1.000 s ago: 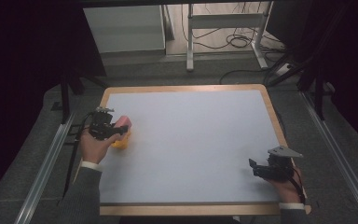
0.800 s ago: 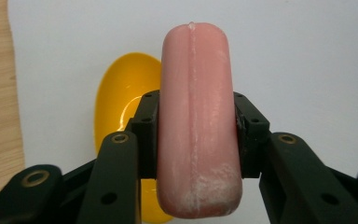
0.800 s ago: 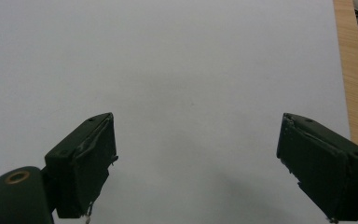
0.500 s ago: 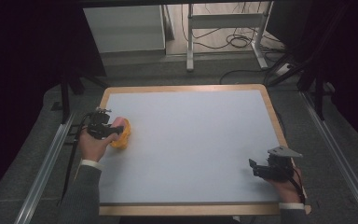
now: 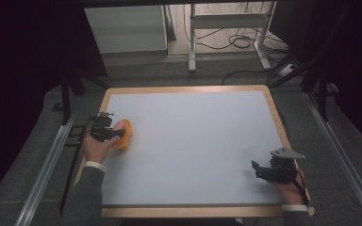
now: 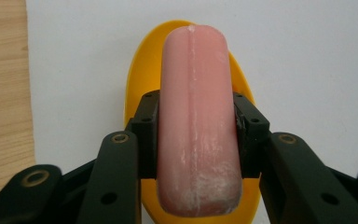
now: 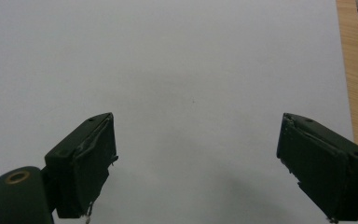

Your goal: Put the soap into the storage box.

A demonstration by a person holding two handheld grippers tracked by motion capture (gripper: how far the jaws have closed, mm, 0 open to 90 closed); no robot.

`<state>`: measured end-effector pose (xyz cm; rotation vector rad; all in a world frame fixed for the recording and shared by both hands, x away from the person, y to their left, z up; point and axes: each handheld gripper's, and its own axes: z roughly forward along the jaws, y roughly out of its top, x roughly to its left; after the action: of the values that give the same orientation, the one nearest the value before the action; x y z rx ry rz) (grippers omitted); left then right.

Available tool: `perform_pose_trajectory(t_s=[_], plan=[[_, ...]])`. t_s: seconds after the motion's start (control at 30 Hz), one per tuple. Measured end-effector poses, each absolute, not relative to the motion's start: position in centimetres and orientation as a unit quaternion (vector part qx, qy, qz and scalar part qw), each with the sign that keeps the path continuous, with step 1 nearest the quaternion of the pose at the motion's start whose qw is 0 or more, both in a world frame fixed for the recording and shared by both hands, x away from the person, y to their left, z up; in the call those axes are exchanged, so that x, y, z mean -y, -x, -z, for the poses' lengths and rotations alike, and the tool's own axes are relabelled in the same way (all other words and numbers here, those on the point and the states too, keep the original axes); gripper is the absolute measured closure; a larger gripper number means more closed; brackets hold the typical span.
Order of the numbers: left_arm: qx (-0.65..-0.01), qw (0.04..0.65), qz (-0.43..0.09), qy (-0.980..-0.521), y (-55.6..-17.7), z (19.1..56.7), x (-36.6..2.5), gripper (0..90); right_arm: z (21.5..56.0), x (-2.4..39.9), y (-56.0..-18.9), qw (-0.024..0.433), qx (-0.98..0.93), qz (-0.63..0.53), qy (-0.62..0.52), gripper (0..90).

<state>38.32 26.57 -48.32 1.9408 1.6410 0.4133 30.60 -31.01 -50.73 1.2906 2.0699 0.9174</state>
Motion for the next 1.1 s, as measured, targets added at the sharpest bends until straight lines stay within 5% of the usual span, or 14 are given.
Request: perform_pose_trajectory(t_s=[0.1, 0.37, 1.1], plan=[[-0.609, 0.285, -0.151, -0.724, -38.2, 48.5, -26.5, 58.1, 50.7, 31.0, -30.6, 0.265, -0.766, -0.339, -0.477, 11.5], [-0.594, 0.315, -0.188, -0.716, -36.8, 46.5, -26.8, 33.3, 50.7, 30.9, -30.6, 0.264, -0.767, -0.34, -0.476, 11.5], [-0.502, 0.405, -0.149, -0.749, -28.5, 47.8, -25.6, 29.6, 50.5, 30.7, -30.4, 0.267, -0.768, -0.346, -0.468, 11.5]])
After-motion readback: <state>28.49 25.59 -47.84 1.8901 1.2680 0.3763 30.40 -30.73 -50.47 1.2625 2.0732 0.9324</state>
